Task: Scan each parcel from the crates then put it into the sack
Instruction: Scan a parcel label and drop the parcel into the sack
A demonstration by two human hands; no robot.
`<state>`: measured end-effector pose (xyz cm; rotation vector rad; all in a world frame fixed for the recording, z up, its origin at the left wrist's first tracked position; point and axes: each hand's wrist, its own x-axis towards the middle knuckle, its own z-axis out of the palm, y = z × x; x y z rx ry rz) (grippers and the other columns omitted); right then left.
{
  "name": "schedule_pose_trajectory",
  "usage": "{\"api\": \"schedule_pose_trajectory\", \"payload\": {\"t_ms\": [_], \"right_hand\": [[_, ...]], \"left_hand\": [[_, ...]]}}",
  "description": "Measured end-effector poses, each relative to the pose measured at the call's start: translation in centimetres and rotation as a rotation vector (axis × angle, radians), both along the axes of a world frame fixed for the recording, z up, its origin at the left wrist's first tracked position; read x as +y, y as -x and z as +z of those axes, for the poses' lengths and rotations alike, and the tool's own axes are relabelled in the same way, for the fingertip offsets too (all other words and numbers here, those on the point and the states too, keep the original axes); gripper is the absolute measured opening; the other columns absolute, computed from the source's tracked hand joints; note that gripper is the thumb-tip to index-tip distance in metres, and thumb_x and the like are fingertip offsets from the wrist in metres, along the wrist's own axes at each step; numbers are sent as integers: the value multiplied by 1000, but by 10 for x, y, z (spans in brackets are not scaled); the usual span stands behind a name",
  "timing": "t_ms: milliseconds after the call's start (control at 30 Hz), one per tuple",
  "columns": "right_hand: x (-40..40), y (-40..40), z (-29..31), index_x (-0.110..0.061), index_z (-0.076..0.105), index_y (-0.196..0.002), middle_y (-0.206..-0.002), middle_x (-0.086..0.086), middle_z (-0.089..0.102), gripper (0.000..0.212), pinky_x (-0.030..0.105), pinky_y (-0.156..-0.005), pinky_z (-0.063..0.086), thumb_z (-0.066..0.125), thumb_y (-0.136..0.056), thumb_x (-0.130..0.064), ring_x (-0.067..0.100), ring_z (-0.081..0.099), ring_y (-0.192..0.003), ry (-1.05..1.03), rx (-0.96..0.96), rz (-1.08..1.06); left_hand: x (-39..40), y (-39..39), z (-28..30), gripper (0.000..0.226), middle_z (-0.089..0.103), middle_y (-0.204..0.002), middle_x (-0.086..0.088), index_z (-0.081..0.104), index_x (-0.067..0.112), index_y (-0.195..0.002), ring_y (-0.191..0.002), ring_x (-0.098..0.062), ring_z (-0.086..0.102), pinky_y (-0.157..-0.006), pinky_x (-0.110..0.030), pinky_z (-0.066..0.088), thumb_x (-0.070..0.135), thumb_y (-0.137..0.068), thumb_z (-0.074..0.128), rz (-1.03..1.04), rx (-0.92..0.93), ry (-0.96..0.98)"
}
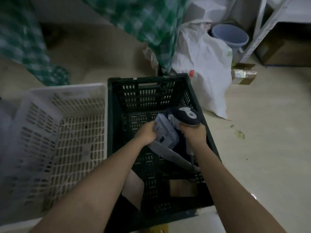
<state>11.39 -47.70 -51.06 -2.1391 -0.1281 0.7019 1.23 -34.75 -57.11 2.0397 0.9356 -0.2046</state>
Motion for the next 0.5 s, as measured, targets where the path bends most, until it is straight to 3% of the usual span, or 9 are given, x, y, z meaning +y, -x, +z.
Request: {"api": "schedule_pose_trajectory", "payload": {"t_ms": [100, 200, 233, 333, 433, 500], "right_hand": [[12, -12, -30, -5, 60, -81, -82, 13, 62, 11, 37, -72, 46, 66, -88, -12, 27, 59, -81, -21, 27, -30], [16, -16, -43, 7, 64, -93, -84, 21, 62, 17, 39, -73, 47, 63, -88, -9, 30, 59, -81, -16, 30, -8], [15, -18, -48, 4, 64, -90, -82, 20, 61, 13, 38, -72, 46, 63, -88, -8, 29, 58, -80, -29, 39, -14], [10, -18, -50, -7, 60, -83, -84, 15, 64, 9, 38, -74, 47, 67, -86, -12, 29, 60, -84, -55, 50, -37], [-2, -12, -36, -5, 66, -100, -97, 16, 69, 28, 40, -82, 53, 76, -79, -20, 28, 63, -88, -108, 43, -60], [-11, -4, -15, -11, 64, -97, -89, 5, 66, 22, 27, -71, 47, 76, -80, -16, 17, 61, -81, -194, 35, -44]], "left_hand": [[5, -18, -44, 53, 48, -141, -5, 45, 23, -142, -118, -22, 52, -100, -37, 46, 23, -91, 61, -269, 126, 8], [1, -24, -63, 74, 37, -148, -3, 43, 20, -143, -132, -25, 38, -105, -36, 39, 54, -82, 66, -537, 282, 0], [-1, -24, -65, 72, 41, -145, -2, 47, 20, -140, -128, -24, 41, -100, -33, 41, 54, -80, 68, -588, 308, 13], [-4, -20, -64, 30, 62, -116, -5, 64, 18, -116, -97, -23, 59, -69, -27, 43, 35, -90, 60, -521, 272, -122], [-1, -6, -32, 21, 66, -93, -3, 70, 18, -94, -85, -20, 61, -63, -28, 43, 33, -93, 54, -301, 112, -298], [4, 10, 8, 15, 67, -86, 2, 70, 23, -87, -80, -18, 61, -63, -30, 46, 33, -89, 59, -152, -4, -306]]}}
